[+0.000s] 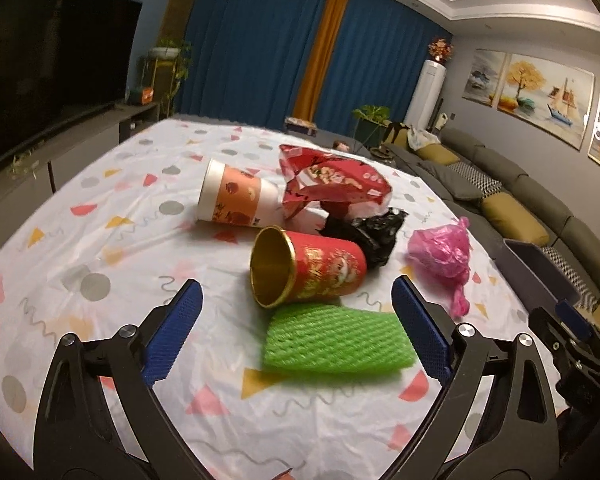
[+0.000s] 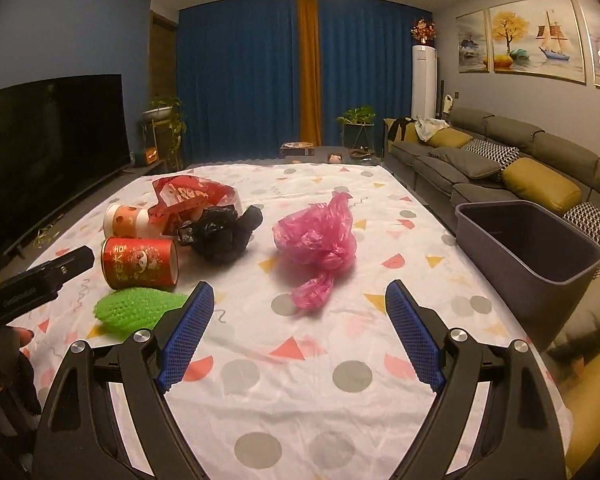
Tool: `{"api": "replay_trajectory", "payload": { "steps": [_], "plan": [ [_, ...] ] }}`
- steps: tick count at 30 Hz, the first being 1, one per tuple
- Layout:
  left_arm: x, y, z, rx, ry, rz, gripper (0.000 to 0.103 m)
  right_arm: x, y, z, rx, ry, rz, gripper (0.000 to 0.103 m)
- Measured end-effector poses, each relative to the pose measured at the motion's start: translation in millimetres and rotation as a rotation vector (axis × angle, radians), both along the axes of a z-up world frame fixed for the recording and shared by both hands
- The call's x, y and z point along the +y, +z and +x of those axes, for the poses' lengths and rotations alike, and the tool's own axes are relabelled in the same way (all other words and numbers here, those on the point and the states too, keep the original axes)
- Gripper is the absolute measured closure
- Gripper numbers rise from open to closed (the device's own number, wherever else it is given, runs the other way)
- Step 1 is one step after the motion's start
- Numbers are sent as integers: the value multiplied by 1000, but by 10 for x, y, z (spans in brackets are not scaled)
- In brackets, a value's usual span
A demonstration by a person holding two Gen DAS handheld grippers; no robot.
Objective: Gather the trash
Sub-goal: 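Move both grippers back from the bin toward the table, then grasp the large red paper cup by its rim with the left gripper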
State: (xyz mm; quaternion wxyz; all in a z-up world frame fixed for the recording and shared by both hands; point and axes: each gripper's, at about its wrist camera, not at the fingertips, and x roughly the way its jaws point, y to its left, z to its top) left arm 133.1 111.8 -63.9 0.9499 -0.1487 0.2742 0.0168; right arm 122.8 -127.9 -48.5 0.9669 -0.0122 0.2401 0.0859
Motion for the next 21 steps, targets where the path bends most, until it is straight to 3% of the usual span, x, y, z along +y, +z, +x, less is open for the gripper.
{"api": "replay_trajectory", "payload": {
  "steps": [5,9,21],
  "plan": [
    [43,-108,210,56,-26,-28,27,37,-4,131,1,4,-9,18],
    [33,-184,368,84,-73,-70,35,50,-20,285,9,-3,-23,18],
    [-10,-250,590,106,-154,-156,83,41,-74,719,29,-35,-62,18]
  ]
}}
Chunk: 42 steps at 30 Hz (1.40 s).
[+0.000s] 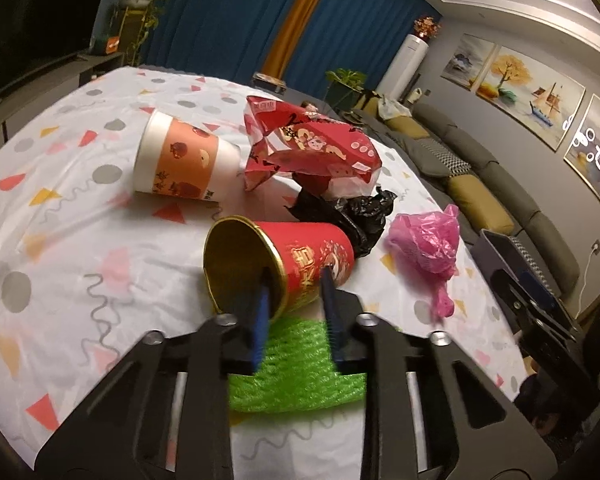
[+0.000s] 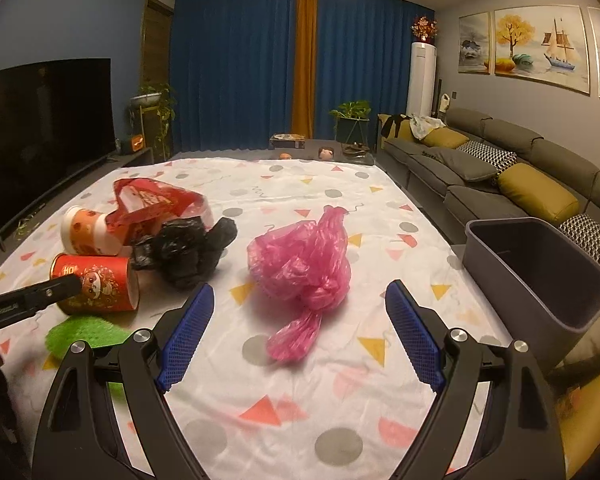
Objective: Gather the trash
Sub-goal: 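Grasp the large red paper cup by its rim with the left gripper, then hold the red cup in the left gripper while the right gripper grasps the pink bag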
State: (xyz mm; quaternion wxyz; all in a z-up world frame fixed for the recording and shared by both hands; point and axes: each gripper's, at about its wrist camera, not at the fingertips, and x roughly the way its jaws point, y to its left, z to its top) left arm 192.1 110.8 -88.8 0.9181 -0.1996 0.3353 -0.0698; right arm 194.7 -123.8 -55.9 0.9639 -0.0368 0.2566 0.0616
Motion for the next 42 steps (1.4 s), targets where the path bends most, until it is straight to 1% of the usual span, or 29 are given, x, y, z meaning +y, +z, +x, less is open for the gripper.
{"api": "replay_trajectory", "payload": {
  "steps": [2,5,9,12,16,19,21,22,24,25,26,27,30,36,42],
  "plan": [
    [5,-1,15,-3,-4,-12,91,-9,-4,58,3,-6,1,18],
    [3,13,9,-17,-4,-22,101,-28,-14,172,10,-17,-1,18],
    [-24,111,-55,-55,1,-19,101,-37,-46,332,20,-33,-11,18],
    [-60,240,-129,-102,2,6,101,-40,-94,488,34,-43,-15,18],
    [-62,385,-223,-155,10,18,101,-73,-176,676,70,-56,-5,24],
    [-40,471,-284,-185,22,23,101,-103,-234,766,95,-60,5,31],
    [-32,489,-301,-191,30,27,101,-116,-283,817,117,-57,17,39],
    [-28,490,-304,-193,32,29,101,-125,-295,836,124,-55,22,41],
    [-29,484,-289,-188,34,34,101,-127,-329,862,142,-43,32,54],
    [-29,475,-284,-184,35,35,101,-123,-340,872,151,-36,34,58],
    [-29,463,-277,-180,37,35,101,-118,-352,874,158,-29,34,68],
    [-25,447,-283,-177,37,34,101,-116,-359,876,165,-19,37,76],
    [-27,425,-289,-171,40,33,101,-109,-350,846,161,-8,41,85],
    [-45,472,-322,-179,41,39,101,-191,-209,663,116,-1,73,87],
    [-154,557,-393,-199,28,52,101,-335,-9,351,62,17,101,87]
  ]
}}
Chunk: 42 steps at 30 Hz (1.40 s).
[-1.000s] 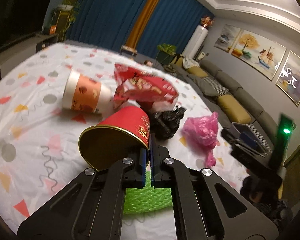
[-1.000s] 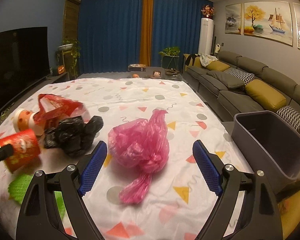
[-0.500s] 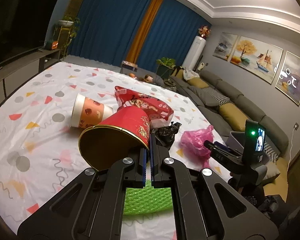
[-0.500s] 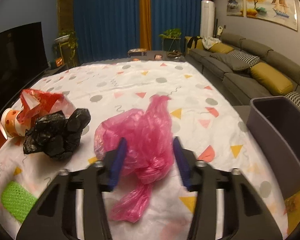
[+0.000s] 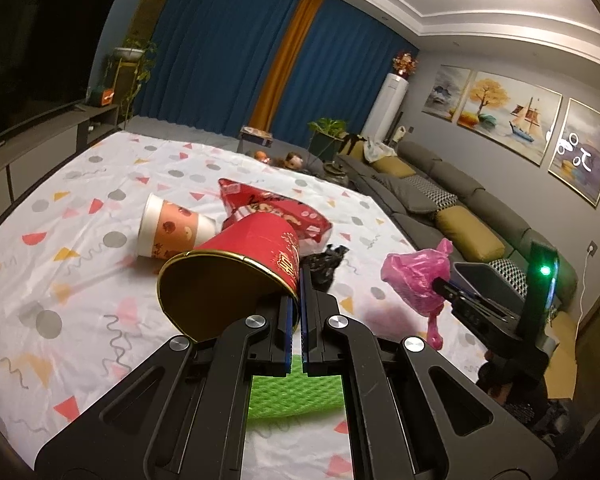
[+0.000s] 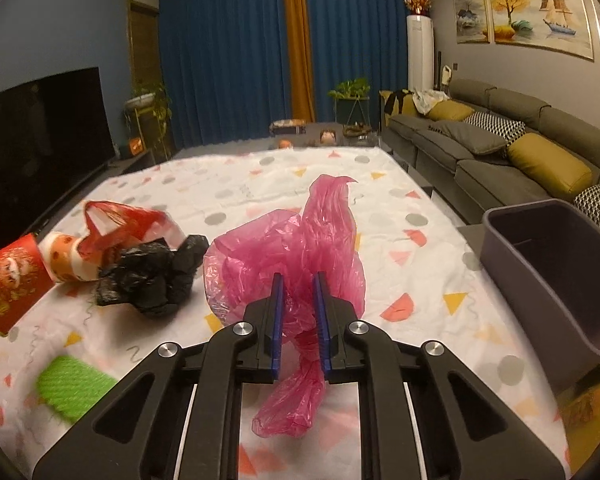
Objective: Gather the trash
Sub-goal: 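Hold the red cup in the left gripper while the right gripper grasps the pink bag, then carry the red cup and pink bag over the grey bin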
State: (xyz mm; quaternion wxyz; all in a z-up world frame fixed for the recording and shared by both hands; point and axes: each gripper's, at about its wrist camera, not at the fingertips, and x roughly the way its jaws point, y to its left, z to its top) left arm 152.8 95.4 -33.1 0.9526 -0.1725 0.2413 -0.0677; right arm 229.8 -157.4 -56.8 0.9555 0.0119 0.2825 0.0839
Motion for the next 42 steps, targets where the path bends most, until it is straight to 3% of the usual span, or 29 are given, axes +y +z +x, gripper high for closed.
{"api": "replay_trajectory", "payload": {
  "steps": [11,24,42],
  "plan": [
    [-471,168,-79,-20,-81,37,101,-312,233,-363,-65,-21,5,87],
    [-1242,207,117,-19,-223,78,101,-875,367,-598,-116,-115,17,87],
    [-2714,347,816,-41,-466,78,101,-1889,393,-470,-159,-384,-2,87]
  ]
}}
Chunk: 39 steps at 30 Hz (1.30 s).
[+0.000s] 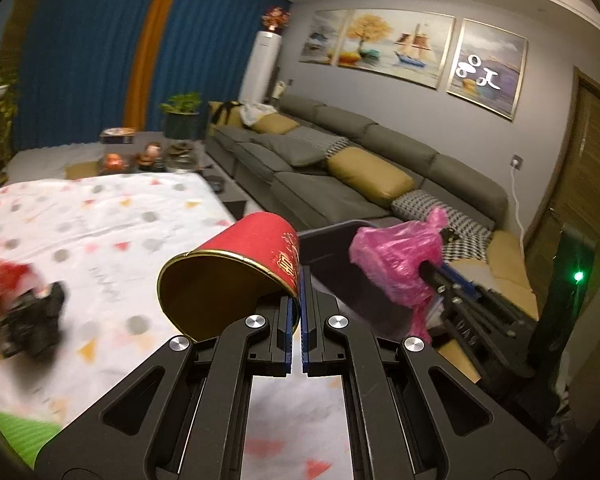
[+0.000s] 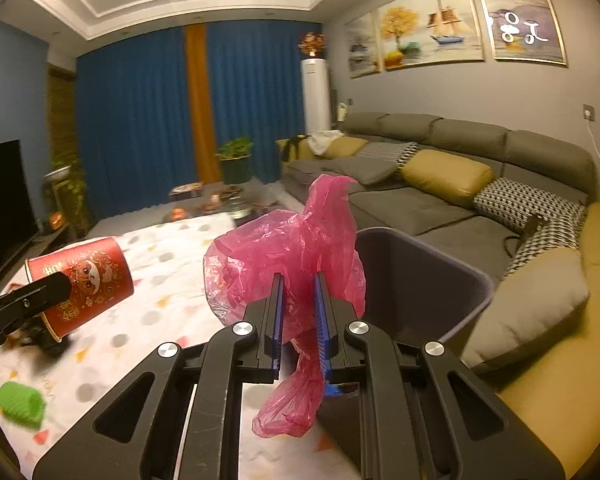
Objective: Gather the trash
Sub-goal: 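Carry the red cup and pink bag over the grey bin, then open the right gripper, then the left gripper, dropping both into the bin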
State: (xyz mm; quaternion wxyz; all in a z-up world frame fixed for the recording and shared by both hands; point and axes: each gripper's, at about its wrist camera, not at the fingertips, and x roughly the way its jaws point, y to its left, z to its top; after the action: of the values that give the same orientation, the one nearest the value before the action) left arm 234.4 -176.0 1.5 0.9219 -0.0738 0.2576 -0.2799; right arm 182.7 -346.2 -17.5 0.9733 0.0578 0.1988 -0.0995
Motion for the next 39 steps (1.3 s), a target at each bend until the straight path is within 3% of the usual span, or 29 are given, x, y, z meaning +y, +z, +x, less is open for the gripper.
{"api": "replay_trajectory", "payload": {
  "steps": [9,18,34,39],
  "plan": [
    [-716,-121,323,-1,-108,13,101,-359,-216,243,47,-60,32,87],
    [-1052,-306,529,24,-166,38,101,-450,-353,379,76,-80,49,87],
    [-1184,-444,644,82,-211,19,101,-541,-419,382,105,-95,71,84],
    [-1247,-524,641,103,-232,33,101,-584,-414,312,90,-113,81,74]
  ]
}}
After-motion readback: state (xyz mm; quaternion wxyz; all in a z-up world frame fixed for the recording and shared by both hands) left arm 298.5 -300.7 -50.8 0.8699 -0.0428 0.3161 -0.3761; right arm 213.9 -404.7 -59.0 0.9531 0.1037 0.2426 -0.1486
